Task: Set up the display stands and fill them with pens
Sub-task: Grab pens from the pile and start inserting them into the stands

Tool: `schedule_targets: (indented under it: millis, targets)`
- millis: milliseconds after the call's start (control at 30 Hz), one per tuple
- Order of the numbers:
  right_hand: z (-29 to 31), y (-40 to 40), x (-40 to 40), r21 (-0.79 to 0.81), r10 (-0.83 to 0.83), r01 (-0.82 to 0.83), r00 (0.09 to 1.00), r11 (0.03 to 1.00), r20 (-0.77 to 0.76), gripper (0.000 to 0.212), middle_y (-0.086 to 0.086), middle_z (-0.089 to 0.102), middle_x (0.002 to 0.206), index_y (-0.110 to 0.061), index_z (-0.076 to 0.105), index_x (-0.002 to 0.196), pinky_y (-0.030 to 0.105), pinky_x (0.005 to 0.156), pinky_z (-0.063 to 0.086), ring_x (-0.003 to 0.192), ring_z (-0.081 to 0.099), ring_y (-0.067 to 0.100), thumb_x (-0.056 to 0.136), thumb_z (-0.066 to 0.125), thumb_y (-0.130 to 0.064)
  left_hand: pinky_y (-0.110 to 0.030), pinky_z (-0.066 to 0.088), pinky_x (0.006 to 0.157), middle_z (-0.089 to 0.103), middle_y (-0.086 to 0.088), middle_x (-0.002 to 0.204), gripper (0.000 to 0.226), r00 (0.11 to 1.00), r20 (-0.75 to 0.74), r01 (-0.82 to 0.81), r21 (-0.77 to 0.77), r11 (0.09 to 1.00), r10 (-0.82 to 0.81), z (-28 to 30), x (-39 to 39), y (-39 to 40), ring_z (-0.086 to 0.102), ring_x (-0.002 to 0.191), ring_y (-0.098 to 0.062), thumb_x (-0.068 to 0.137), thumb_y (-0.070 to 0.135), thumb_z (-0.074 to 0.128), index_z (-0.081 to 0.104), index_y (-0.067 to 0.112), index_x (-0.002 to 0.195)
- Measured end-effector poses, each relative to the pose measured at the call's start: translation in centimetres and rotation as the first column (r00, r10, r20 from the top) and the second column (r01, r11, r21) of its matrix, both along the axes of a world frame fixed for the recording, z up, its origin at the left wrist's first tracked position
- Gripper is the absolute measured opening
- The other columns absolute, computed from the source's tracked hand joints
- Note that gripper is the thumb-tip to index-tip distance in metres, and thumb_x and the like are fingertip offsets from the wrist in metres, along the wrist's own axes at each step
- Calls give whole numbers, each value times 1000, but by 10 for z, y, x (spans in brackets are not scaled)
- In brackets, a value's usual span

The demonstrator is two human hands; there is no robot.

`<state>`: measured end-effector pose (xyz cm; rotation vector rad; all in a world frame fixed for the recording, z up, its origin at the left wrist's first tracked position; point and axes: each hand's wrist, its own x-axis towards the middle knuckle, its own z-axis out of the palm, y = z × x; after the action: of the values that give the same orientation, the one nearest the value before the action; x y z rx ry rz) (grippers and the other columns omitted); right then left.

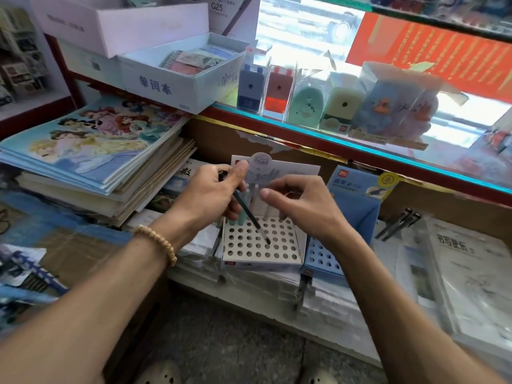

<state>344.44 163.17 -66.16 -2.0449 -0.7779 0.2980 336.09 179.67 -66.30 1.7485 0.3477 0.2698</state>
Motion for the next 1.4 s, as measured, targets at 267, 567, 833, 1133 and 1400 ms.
schedule_targets:
  millis: [267,567,833,1133,1400]
  targets:
    - [4,-37,-10,93,2,13,988,996,-152,7,16,72,85,-8,74,95,30,63,56,70,66,22,92,68,-12,-23,48,53,61,-3,75,34,997,52,57,-102,993,-52,2,7,-38,61,69,-17,94,44,56,64,11,92]
    - [26,-101,-9,401,-146,325,898,857,-415,10,8,76,89,-9,64,101,23,66,56,72,70,15,92,65,-7,-16,50,60,72,-2,89,10,929,55,358,127,925,-367,-11,10,-107,68,78,-8,95,21,61,71,18,96]
    - [53,-179,8,574,-280,469,877,671,-389,8,7,72,78,-13,64,91,28,61,56,65,65,19,90,68,-6,-22,52,58,67,3,66,15,890,67,446,73,892,-450,-11,36,-157,63,63,-11,97,20,58,73,19,93]
    - [51,-255,52,420,-709,682,696,599,-118,12,4,72,77,-16,69,79,39,73,62,71,72,18,82,80,-15,-28,55,80,61,11,96,38,879,-106,450,511,732,-466,-38,62,-214,61,86,-5,85,37,74,60,31,119]
    - [-17,-253,86,177,-734,713,662,679,152,9,-10,67,80,-18,71,91,33,77,61,75,66,5,86,77,-22,-31,51,87,47,19,110,55,839,-162,483,663,573,-520,-72,66,-241,54,99,-6,80,47,76,56,32,130]
